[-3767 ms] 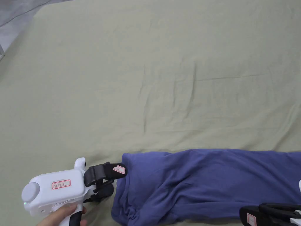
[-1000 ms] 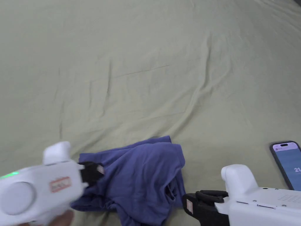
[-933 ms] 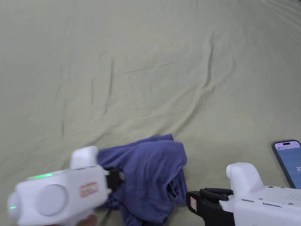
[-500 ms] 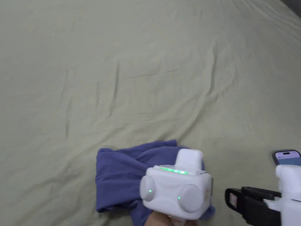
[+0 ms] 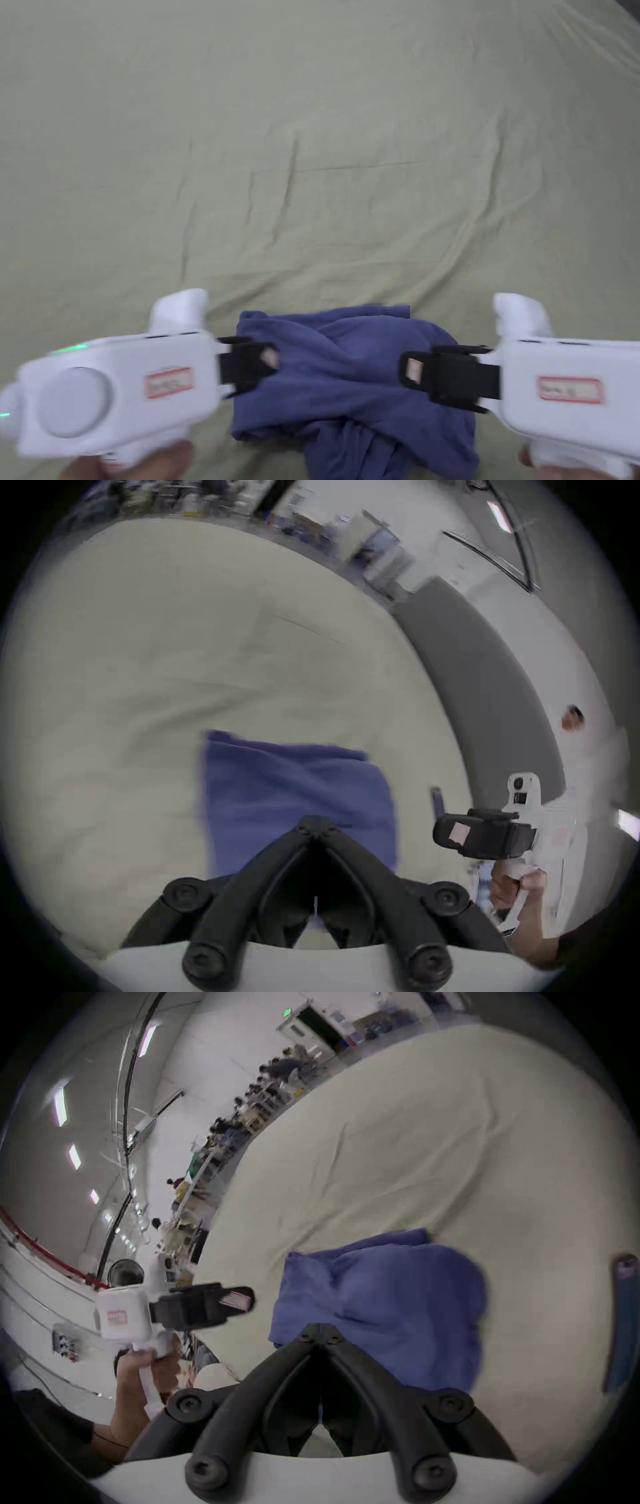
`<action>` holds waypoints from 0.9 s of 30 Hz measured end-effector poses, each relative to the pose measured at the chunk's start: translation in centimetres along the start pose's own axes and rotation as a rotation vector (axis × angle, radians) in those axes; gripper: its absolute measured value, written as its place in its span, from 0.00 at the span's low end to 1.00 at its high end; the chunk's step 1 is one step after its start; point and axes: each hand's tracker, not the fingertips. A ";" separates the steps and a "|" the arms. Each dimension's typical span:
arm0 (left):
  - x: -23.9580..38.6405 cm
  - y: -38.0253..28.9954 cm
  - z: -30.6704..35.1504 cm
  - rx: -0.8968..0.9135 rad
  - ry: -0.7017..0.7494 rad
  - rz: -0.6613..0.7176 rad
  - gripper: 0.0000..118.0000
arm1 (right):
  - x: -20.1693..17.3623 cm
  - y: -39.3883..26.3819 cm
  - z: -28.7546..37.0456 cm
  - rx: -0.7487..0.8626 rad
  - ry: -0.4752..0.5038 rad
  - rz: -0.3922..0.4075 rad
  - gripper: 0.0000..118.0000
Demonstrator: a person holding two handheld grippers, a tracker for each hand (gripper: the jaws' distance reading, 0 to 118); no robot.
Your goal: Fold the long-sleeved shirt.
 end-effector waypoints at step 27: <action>-4.4 0.5 -10.1 -0.244 -0.159 0.153 1.00 | 10.7 0.9 -6.7 -0.175 0.031 -0.177 0.02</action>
